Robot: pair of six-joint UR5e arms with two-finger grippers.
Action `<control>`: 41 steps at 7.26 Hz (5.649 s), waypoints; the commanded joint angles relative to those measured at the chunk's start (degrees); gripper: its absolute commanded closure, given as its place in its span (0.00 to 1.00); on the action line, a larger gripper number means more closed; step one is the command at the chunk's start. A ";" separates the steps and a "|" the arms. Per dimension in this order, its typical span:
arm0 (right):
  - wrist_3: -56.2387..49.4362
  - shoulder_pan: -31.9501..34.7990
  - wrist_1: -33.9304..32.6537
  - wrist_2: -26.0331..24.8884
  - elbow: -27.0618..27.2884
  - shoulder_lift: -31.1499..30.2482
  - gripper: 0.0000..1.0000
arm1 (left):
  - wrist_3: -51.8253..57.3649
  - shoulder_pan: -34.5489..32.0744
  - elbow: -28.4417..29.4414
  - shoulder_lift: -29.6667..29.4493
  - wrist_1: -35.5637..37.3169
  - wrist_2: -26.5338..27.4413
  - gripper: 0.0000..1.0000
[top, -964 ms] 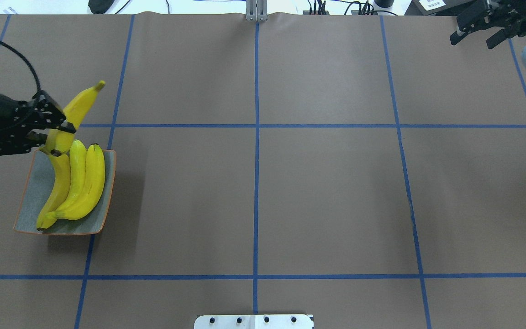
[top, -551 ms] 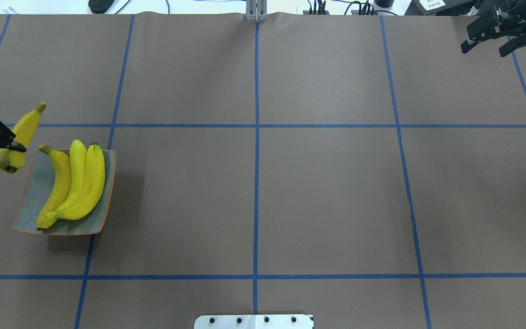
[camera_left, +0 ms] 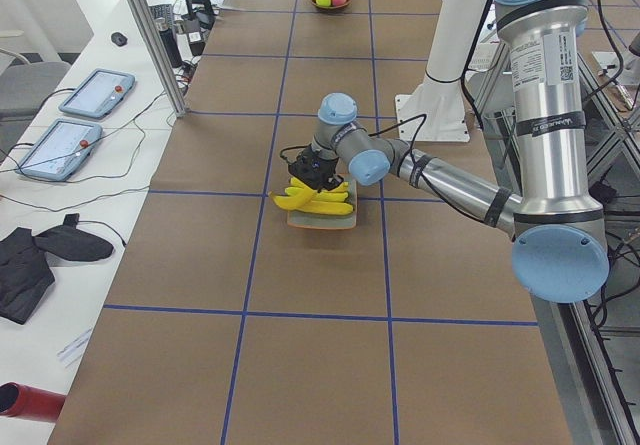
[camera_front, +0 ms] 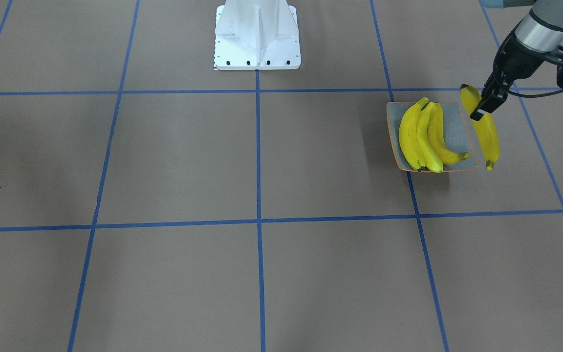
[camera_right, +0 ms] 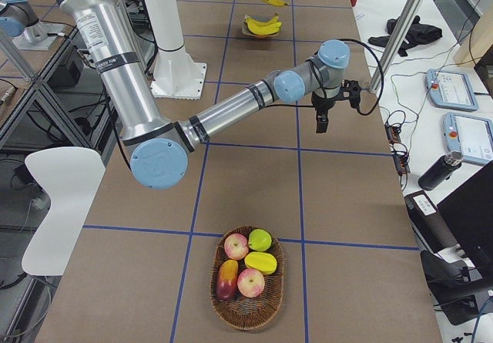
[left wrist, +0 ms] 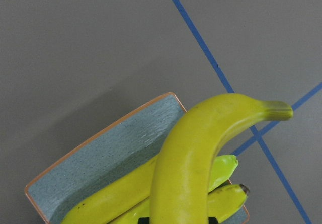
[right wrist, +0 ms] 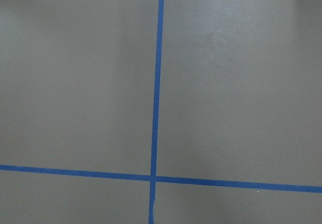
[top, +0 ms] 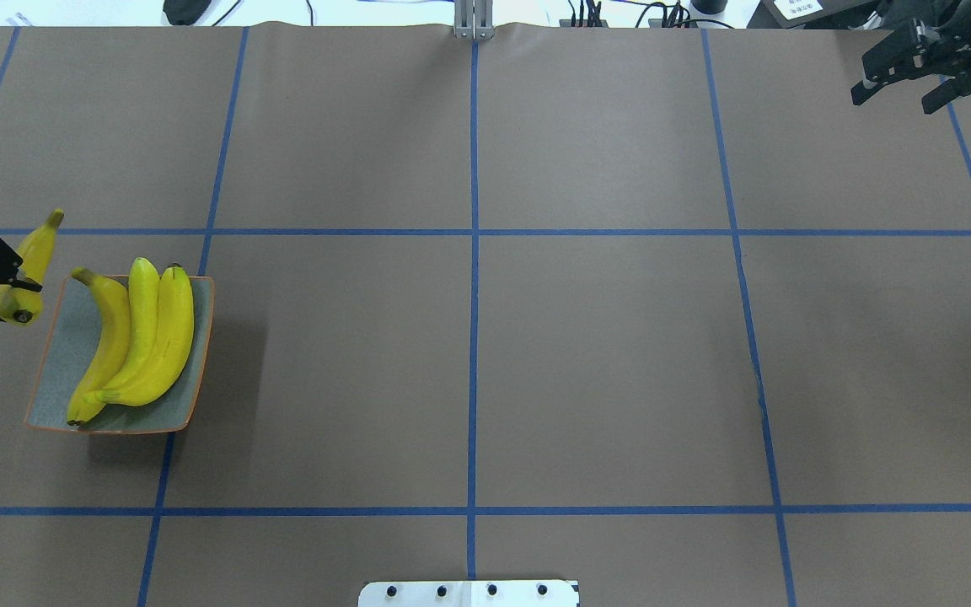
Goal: Transfer all bananas from basket to plate
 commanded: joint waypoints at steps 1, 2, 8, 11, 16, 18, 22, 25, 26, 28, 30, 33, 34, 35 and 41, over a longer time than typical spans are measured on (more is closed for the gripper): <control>0.12 -0.21 0.00 0.01 0.07 -0.11 0.00 | -0.22 0.44 1.81 -0.09 -1.09 -0.40 1.00; 0.12 -0.21 0.00 0.01 0.07 -0.03 0.00 | -0.31 0.44 1.99 -0.09 -1.00 -0.57 1.00; 0.12 -0.21 0.09 0.01 0.07 -0.20 0.00 | -1.63 5.19 2.08 -0.09 -0.74 -0.57 1.00; 0.03 -0.21 0.09 0.09 0.07 -0.20 0.00 | -3.21 5.80 2.16 -0.53 -0.74 -0.14 0.80; 0.03 -0.21 0.09 0.09 0.06 -0.38 0.00 | -3.13 6.33 2.25 -0.53 -0.74 0.39 0.00; 0.03 -0.12 0.09 0.09 -0.02 -0.46 0.00 | -3.04 6.33 2.16 -1.48 -0.74 0.31 0.00; -5.46 4.17 0.00 -1.13 -0.37 -5.71 0.00 | 25.04 -2.77 -0.65 -4.82 10.19 -0.22 0.00; -21.44 7.42 -0.09 -8.42 -1.77 -14.14 0.00 | 59.42 -11.30 1.27 -8.35 21.23 -0.31 0.00; -26.63 9.88 -0.09 -8.26 -2.22 -17.57 0.00 | 70.59 -13.25 2.42 -8.09 22.54 -0.48 0.00; -33.35 16.11 0.17 -6.68 -3.01 -23.03 0.00 | 82.27 -20.00 5.92 -6.94 22.91 -1.10 0.00; -33.54 17.98 0.70 -6.23 -3.09 -25.51 0.00 | 99.78 -28.60 14.24 -7.03 22.56 -8.54 0.00; -33.90 19.30 0.44 -5.62 -2.58 -26.31 0.00 | 107.53 -32.52 19.73 -6.68 22.20 -8.92 0.00; -33.89 19.39 -0.08 -3.79 -2.57 -26.57 0.00 | 107.18 -32.52 20.09 -5.81 22.20 -8.92 0.00; -33.89 19.57 -2.09 -1.42 -2.66 -26.22 0.00 | 107.09 -32.52 20.09 -5.19 22.20 -8.92 0.00; -34.33 19.57 -4.92 -1.58 -3.19 -25.43 0.00 | 107.00 -32.61 20.71 -4.66 22.20 -8.92 0.00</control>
